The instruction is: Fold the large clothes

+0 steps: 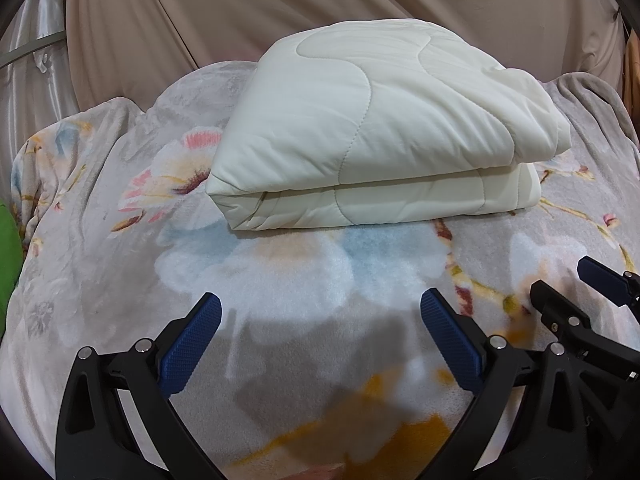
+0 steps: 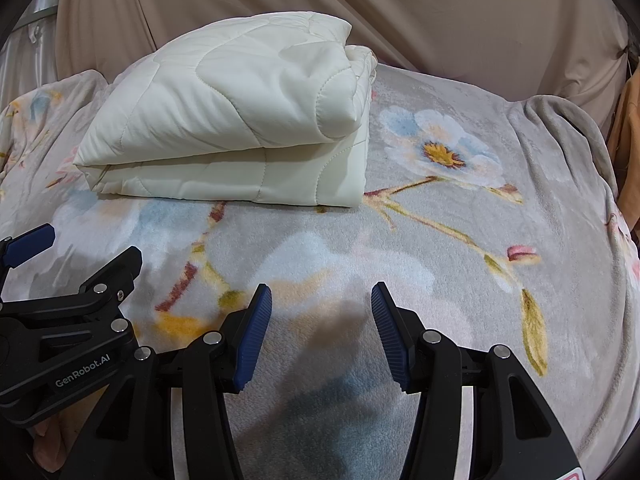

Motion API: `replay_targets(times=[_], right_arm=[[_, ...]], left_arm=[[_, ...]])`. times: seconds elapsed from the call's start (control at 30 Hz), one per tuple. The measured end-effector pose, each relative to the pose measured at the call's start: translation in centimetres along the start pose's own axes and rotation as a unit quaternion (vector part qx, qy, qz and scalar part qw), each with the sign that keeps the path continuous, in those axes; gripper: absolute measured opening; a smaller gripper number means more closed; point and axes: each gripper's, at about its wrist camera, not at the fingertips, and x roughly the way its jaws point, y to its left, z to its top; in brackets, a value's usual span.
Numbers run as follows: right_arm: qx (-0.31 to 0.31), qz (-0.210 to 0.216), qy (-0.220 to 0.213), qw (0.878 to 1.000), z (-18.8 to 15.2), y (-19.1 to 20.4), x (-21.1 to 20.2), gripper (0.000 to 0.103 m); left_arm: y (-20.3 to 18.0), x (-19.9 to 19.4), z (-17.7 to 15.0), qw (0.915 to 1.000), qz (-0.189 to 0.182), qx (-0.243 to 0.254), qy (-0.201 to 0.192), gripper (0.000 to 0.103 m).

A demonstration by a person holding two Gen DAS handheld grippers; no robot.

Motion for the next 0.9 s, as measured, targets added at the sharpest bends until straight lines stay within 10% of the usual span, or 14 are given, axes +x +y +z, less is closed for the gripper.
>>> replay_targets(times=[0.9], right_arm=[[-0.002,0.0,0.0,1.0,0.02,0.03,-0.07,0.051]], left_arm=[[-0.16,-0.2,-0.05,1.0,0.002,0.005,-0.003,0.094]])
